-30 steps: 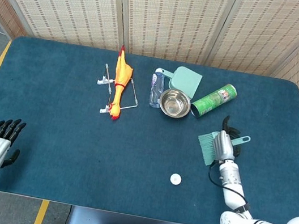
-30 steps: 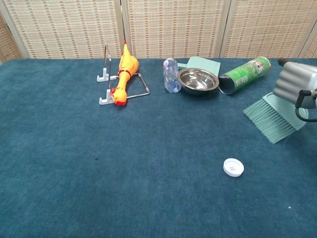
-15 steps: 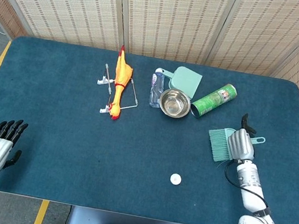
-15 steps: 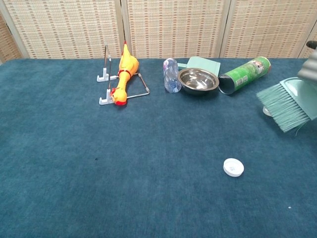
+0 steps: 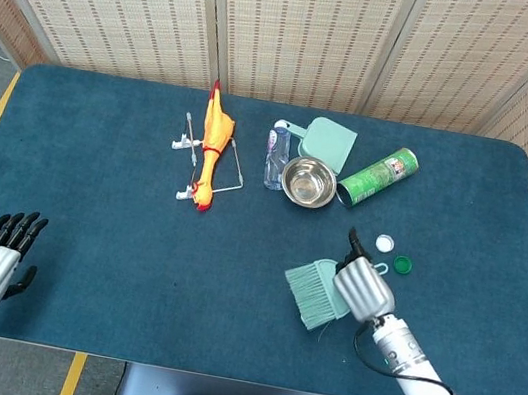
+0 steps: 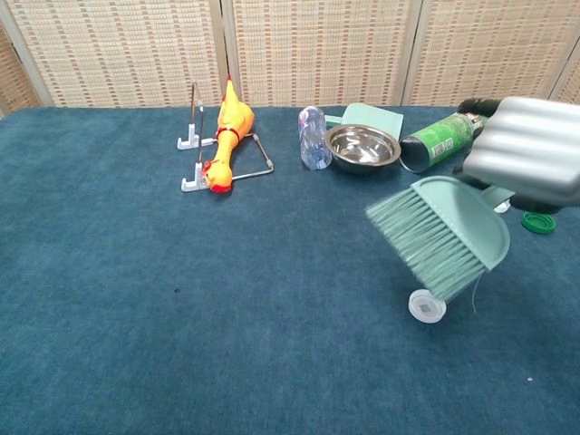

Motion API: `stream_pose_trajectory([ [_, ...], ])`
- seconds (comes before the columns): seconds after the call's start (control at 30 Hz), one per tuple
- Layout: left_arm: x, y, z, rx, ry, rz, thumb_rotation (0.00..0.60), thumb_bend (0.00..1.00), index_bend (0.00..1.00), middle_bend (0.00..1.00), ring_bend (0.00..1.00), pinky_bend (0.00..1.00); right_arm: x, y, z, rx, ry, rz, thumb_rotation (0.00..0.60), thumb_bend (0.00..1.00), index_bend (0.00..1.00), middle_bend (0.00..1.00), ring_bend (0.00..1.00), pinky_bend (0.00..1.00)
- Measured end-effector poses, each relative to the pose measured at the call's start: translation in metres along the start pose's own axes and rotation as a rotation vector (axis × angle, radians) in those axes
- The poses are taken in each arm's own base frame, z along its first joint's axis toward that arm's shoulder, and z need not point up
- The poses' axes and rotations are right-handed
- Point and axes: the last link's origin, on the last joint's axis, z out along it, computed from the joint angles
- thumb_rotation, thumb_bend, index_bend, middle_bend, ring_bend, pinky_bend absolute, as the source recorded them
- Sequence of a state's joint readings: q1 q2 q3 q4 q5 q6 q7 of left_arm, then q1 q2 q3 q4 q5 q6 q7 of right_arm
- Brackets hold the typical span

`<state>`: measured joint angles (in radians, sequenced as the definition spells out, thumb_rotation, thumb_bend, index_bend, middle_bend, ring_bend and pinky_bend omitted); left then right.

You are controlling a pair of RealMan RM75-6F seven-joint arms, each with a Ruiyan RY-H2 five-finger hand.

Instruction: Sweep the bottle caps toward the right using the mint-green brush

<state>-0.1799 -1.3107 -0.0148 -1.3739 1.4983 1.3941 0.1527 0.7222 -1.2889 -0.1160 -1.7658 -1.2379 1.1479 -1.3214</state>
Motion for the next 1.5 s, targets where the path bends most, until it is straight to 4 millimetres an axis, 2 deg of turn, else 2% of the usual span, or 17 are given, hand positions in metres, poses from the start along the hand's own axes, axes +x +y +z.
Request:
stream_pose_trajectory([
  [0.17, -0.001, 0.0, 0.0, 0.002, -0.003, 0.001, 0.6, 0.43, 0.0, 0.0, 0.0, 0.08, 0.008, -0.029, -0.001, 0.077, 0.035, -0.121, 0.6, 0.35, 0.88, 0.77, 0.44, 0.08],
  [0.37, -0.001, 0.0, 0.0, 0.0, -0.001, 0.001, 0.6, 0.43, 0.0, 0.0, 0.0, 0.08, 0.011, -0.048, 0.001, 0.113, 0.049, -0.223, 0.6, 0.35, 0.88, 0.77, 0.44, 0.08],
  [0.8, -0.002, 0.0, 0.0, -0.003, -0.005, 0.003, 0.6, 0.43, 0.0, 0.0, 0.0, 0.08, -0.003, -0.053, 0.01, 0.091, -0.015, -0.519, 0.6, 0.35, 0.88, 0.78, 0.44, 0.05],
  [1.13, -0.003, 0.001, 0.001, -0.006, -0.014, 0.009, 0.6, 0.43, 0.0, 0.0, 0.0, 0.08, -0.033, -0.039, 0.02, 0.043, -0.15, -0.641, 0.6, 0.35, 0.88, 0.78, 0.44, 0.05],
  [1.5, -0.007, 0.002, 0.003, 0.007, -0.02, 0.026, 0.6, 0.44, 0.0, 0.0, 0.0, 0.08, -0.083, -0.001, 0.026, -0.033, -0.304, -0.694, 0.6, 0.35, 0.88, 0.78, 0.44, 0.05],
])
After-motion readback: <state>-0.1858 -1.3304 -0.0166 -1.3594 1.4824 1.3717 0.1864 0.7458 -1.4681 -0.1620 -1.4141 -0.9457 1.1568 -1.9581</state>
